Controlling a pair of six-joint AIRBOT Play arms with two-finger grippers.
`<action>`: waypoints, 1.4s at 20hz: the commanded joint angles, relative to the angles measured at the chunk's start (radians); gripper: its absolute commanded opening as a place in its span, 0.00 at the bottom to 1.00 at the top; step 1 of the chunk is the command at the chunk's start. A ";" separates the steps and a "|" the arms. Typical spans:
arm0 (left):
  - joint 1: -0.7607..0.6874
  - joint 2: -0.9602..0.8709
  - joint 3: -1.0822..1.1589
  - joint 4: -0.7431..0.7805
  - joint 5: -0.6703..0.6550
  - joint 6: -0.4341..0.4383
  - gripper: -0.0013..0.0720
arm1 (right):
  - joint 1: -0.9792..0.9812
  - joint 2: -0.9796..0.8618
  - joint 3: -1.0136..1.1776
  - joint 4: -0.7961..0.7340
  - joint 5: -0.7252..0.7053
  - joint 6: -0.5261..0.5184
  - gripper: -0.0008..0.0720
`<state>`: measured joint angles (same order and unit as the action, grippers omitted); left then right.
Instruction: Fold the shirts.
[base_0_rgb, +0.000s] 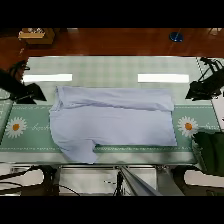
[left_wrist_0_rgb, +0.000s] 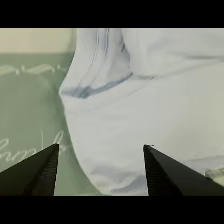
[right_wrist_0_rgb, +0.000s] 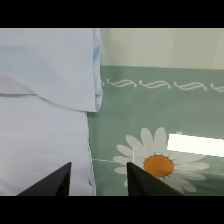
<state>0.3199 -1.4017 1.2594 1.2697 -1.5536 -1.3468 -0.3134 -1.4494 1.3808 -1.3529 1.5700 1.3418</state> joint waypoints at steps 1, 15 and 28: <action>0.100 0.188 -0.258 -0.006 -0.053 0.029 0.85 | -0.102 0.122 -0.172 0.089 -0.102 -0.048 0.73; 0.067 0.318 -0.761 -0.103 0.150 0.109 0.85 | -0.213 0.254 -0.436 0.323 -0.205 -0.144 0.74; -0.060 0.192 -0.779 -0.199 0.343 0.162 0.05 | -0.216 0.352 -0.436 0.262 -0.166 -0.110 0.73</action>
<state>0.2672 -1.1923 0.4820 1.0664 -1.2346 -1.2175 -0.5270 -1.1240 0.9455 -1.0588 1.3911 1.2129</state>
